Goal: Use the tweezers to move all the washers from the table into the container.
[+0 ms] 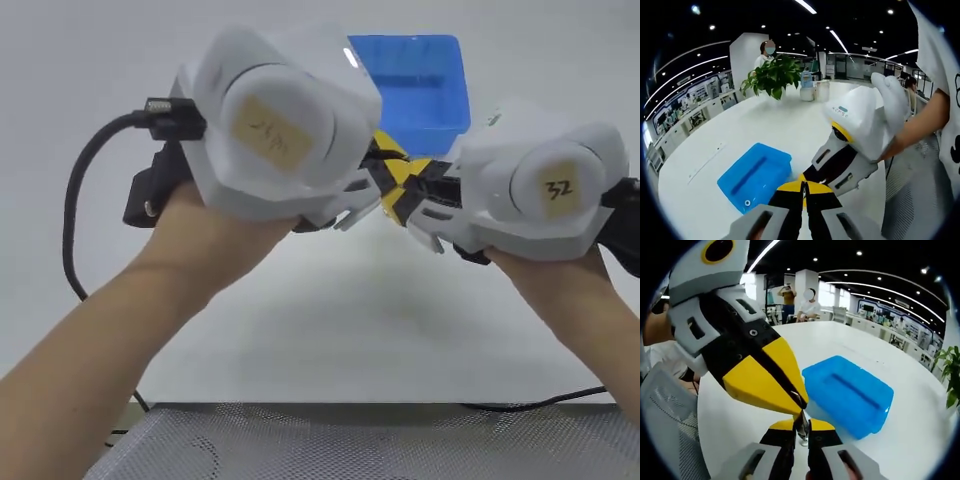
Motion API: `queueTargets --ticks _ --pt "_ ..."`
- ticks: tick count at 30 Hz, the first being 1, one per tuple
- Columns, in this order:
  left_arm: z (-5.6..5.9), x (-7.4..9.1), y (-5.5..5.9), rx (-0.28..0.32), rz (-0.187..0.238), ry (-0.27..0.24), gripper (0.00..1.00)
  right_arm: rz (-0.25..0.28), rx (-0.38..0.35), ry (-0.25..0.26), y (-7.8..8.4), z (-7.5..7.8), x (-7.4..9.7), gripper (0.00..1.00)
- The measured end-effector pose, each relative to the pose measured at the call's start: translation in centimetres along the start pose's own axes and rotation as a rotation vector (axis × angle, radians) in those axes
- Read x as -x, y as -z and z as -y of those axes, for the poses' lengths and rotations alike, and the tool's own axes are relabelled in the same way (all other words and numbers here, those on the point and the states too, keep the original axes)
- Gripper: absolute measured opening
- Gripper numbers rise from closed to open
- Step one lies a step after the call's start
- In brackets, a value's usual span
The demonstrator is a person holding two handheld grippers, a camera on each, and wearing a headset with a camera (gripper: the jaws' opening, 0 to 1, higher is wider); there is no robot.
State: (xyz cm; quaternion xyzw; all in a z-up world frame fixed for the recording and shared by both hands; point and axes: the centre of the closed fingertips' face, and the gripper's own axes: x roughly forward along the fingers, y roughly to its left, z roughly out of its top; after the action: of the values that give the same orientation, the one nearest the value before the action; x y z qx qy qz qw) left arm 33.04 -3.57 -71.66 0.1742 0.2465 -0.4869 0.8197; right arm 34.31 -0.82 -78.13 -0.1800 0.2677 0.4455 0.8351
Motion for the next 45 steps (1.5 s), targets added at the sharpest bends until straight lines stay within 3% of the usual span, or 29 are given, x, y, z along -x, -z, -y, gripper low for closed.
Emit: queueTargets --ticks 6,9,14,20,26,30,39,45 --pt "0.4 -0.3 0.0 -0.045 -0.009 0.003 0.0 -0.014 0.039 0.011 0.0 0.0 0.1 0.04" --pt "0.4 0.2 -0.6 -0.053 0.002 0.002 0.0 -0.007 0.048 0.02 -0.5 0.2 0.6 0.04" --pt "0.3 1.0 -2.0 -0.072 0.028 -0.005 0.0 0.011 0.064 0.033 -2.0 0.7 1.6 0.04" --pt "-0.6 1.6 -4.2 -0.11 0.07 -0.023 0.0 0.047 0.085 0.069 -3.9 1.9 2.5 0.04" --pt "-1.3 1.9 -5.7 -0.139 0.094 -0.038 0.0 0.074 0.096 0.091 -5.4 3.2 2.8 0.04" --pt "-1.6 1.7 -5.4 -0.132 0.095 -0.038 0.0 0.077 0.089 0.08 -5.4 3.1 2.6 0.04" --pt "-1.2 0.4 -3.2 -0.074 0.075 -0.016 0.0 0.038 0.029 0.036 -3.0 2.4 1.6 0.06" --pt "-1.1 -0.5 -2.5 -0.083 0.049 -0.003 0.0 0.017 0.002 0.026 -1.9 2.5 0.8 0.06"
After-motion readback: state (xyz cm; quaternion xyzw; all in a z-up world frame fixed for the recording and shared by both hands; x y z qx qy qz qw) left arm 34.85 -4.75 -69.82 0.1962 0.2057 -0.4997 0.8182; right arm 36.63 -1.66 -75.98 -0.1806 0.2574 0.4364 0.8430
